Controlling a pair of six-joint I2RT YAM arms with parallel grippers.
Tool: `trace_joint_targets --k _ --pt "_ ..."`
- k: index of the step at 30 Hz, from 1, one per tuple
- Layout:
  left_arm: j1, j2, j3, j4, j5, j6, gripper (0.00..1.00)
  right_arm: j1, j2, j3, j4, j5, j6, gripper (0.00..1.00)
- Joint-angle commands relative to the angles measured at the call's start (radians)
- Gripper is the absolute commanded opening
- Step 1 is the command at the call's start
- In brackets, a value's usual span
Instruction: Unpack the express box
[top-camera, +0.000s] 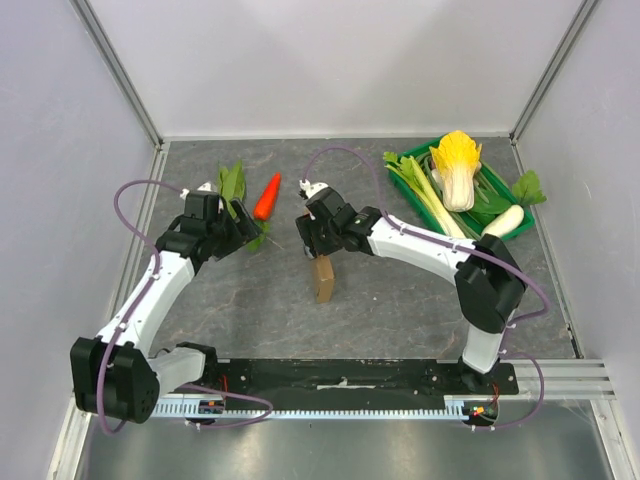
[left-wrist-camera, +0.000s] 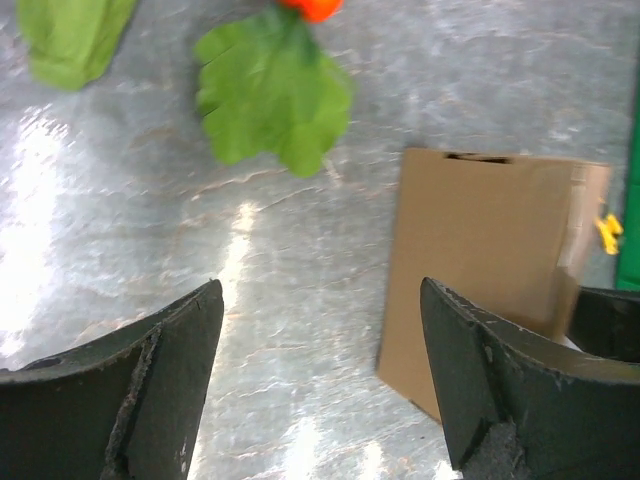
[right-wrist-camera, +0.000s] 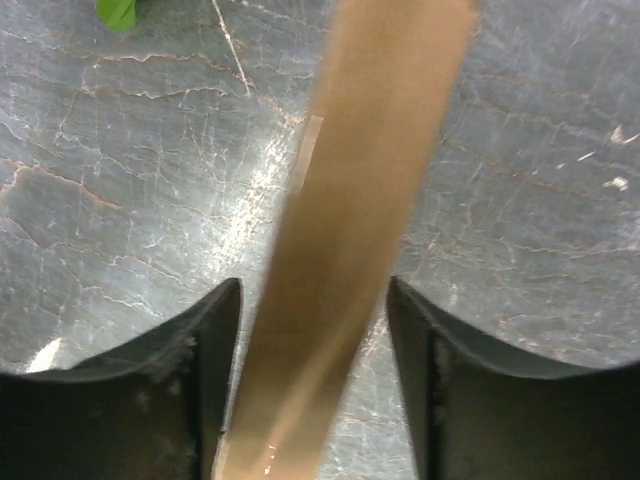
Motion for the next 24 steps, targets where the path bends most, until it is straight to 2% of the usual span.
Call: trace_joint_targets --k 1,3,4,6,8,11,18,21,22,24 --pt "0.032 -0.001 -0.038 -0.026 0.001 -0.041 0.85 -0.025 0.011 0.033 0.003 -0.092 0.030 0.52" --pt "0.032 0.008 -0.046 -0.023 0.009 -0.039 0.84 -0.050 -0.001 -0.003 0.048 -0.159 0.061 0.41" --pt "0.034 0.011 -0.048 -0.018 0.018 -0.039 0.84 -0.082 -0.007 -0.023 0.072 -0.229 0.074 0.31" --pt "0.034 0.022 -0.052 -0.011 0.025 -0.040 0.84 -0.120 -0.025 -0.090 0.160 -0.331 0.129 0.26" --pt "0.034 0.026 -0.055 -0.003 0.041 -0.041 0.84 -0.176 -0.041 -0.157 0.231 -0.459 0.179 0.25" --pt "0.036 0.041 -0.066 0.009 0.053 -0.042 0.83 -0.216 -0.044 -0.210 0.339 -0.541 0.263 0.25" --pt "0.036 0.074 -0.097 0.037 0.097 -0.054 0.82 -0.222 -0.027 -0.313 0.549 -0.551 0.450 0.25" --pt "0.034 0.086 -0.104 0.057 0.119 -0.059 0.82 -0.225 -0.013 -0.325 0.554 -0.557 0.452 0.43" --pt "0.034 0.091 -0.104 0.061 0.128 -0.060 0.82 -0.234 -0.013 -0.326 0.547 -0.554 0.438 0.59" --pt "0.034 0.097 -0.101 0.071 0.133 -0.060 0.82 -0.257 -0.022 -0.333 0.497 -0.531 0.394 0.78"
